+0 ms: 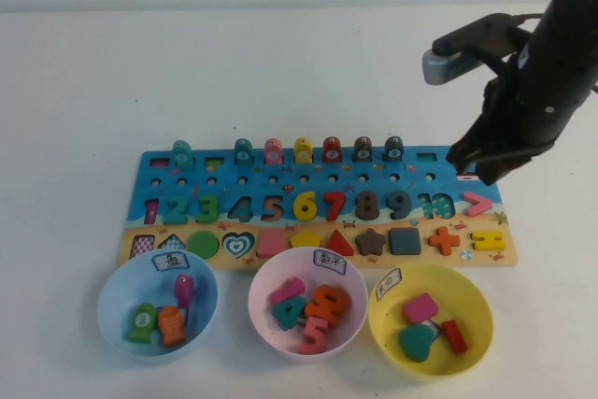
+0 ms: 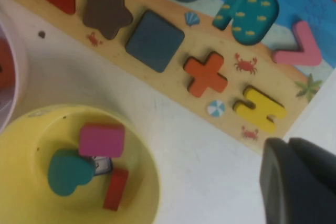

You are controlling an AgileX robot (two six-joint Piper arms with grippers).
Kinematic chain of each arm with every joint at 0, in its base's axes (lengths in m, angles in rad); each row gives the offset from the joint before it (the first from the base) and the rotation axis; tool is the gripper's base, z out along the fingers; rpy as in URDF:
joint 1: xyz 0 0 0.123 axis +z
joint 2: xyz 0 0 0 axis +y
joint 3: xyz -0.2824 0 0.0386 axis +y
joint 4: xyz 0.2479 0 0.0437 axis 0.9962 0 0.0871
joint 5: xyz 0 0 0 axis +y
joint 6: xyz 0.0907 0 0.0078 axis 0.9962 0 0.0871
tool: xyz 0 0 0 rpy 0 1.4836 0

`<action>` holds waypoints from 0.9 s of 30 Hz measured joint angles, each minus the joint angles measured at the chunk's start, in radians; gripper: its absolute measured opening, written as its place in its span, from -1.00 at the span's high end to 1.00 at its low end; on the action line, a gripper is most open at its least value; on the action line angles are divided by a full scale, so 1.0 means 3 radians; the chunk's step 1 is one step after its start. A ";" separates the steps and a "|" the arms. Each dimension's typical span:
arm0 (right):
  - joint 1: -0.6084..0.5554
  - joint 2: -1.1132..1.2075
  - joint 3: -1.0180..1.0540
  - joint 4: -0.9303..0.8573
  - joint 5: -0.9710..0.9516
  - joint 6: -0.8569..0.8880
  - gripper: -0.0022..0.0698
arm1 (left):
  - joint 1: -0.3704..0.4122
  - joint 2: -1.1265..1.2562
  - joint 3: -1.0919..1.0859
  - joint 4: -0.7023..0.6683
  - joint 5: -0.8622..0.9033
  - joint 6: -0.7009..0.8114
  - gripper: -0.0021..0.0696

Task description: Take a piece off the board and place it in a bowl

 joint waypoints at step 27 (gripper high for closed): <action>0.0149 0.1134 -0.1671 0.0072 0.0011 -0.2241 0.01 | 0.0000 0.0000 0.0000 0.0000 0.0000 0.0000 0.95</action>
